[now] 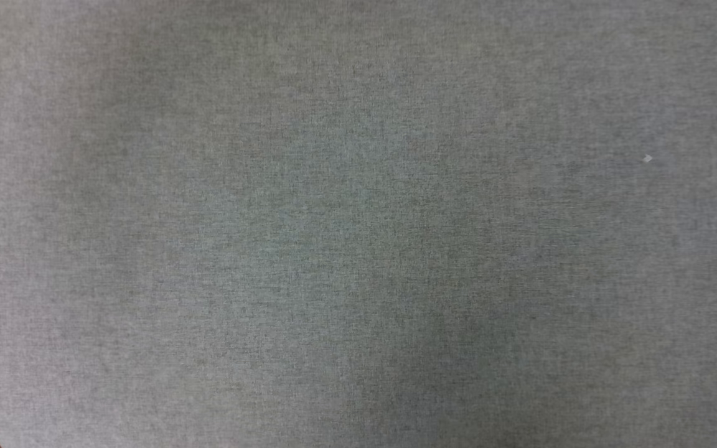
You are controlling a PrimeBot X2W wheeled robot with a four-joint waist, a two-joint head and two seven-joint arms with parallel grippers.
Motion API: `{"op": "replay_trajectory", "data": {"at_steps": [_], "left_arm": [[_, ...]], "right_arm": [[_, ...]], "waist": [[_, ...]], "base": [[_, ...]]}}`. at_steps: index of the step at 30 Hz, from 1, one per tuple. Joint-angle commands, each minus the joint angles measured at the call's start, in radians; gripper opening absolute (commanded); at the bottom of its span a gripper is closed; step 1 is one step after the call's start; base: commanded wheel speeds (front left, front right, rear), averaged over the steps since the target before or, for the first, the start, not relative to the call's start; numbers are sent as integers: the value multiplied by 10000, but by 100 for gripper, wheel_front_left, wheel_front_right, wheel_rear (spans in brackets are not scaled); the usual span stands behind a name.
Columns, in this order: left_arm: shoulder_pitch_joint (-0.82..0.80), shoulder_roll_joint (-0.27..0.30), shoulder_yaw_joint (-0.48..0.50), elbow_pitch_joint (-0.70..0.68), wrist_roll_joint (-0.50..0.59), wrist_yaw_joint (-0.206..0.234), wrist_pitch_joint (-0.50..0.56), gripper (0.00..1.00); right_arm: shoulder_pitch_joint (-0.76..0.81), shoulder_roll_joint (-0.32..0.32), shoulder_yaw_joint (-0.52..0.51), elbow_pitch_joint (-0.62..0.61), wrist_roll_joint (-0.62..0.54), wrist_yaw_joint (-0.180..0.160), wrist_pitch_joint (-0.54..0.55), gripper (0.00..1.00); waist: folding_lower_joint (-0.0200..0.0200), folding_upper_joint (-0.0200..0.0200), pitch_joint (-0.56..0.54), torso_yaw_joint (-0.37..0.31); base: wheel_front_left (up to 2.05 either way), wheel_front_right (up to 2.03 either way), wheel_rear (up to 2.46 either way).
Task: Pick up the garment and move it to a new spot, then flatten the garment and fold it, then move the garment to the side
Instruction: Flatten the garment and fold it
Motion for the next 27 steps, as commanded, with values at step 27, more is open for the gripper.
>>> {"op": "replay_trajectory", "data": {"at_steps": [27], "left_arm": [[10535, 1181, -792, -3472, -2066, 1911, -1770, 0]], "right_arm": [[8035, -1580, 3265, -1837, 3250, -9, -2785, 0]], "waist": [[-1, 0, -3403, -250]], "base": [[0, 0, 0]]}}
